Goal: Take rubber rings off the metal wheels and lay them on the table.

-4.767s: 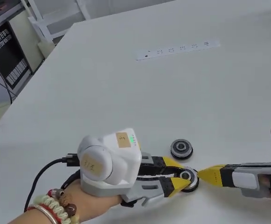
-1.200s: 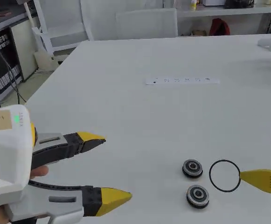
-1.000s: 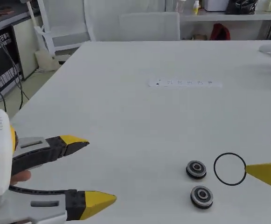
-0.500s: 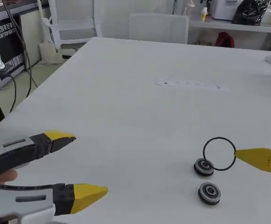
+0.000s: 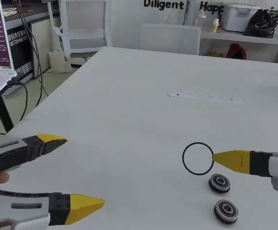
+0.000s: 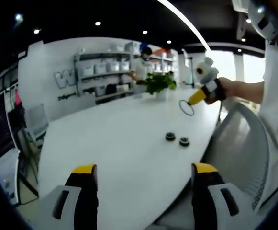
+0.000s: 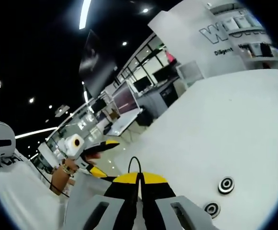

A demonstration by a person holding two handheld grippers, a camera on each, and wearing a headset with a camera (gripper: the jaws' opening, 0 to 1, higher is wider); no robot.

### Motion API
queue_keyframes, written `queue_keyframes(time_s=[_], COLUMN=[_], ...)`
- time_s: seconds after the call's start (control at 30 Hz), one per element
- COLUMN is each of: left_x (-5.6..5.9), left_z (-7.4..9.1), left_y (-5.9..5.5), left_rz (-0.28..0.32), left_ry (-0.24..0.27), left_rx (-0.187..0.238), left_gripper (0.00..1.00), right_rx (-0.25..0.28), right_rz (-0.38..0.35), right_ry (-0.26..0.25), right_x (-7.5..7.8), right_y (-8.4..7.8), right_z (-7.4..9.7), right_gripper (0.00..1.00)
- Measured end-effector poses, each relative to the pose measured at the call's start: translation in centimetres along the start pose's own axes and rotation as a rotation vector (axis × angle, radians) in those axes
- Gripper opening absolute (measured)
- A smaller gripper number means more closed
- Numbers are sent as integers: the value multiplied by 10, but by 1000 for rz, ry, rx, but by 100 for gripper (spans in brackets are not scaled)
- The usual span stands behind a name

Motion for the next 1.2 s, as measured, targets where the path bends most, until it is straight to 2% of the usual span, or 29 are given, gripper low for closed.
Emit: queue_keyframes(time_s=[0.13, 0.27, 0.47, 0.6, 0.7, 0.83, 0.9, 1.03, 1.1, 1.2], left_x=[-5, -6, -9, -7, -8, -9, -8, -6, -5, -1], left_z=[0, -4, -15, -20, -23, -27, -30, -36, -41, -48], left_y=[-3, -6, -15, -18, -18, -18, -21, -25, -26, -28], left_rz=[5, 44, 36, 34, 20, 31, 25, 23, 25, 10], left_ry=[8, -12, -5, -14, -15, -25, -29, -44, -53, -66], left_rx=[-10, 6, -51, -69, -79, -79, -101, -121, -128, -153], left_gripper=[85, 88, 90, 90, 88, 88, 88, 89, 89, 89], right_rx=[-43, -89, -153, -189, -223, -264, -299, -320, -315, -299], right_rz=[6, 11, 21, 32, 35, 68, 69, 62, 66, 30], right_ry=[22, 43, 56, 63, 60, 35, 19, 22, 13, -11], right_x=[-1, 0, 7, 12, 20, 32, 39, 42, 46, 54], right_y=[-3, -10, -20, -26, -32, -43, -52, -62, -66, -74], right_z=[-13, -23, -34, -39, -43, -47, -49, -51, -52, -52], right_gripper=[0, 0, 0, 0, 0, 0, 0, 0, 0, 0])
Point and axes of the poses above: the centre of the closed fingertips' face, and the gripper's own axes: z roughly backward along the fingers, x roughly to its right, y roughly out of its top, the point moved 4 cm from there along z, roughly backward along the fingers, and after that the axes turned 13 degrees about z, right-handed, at the moved point
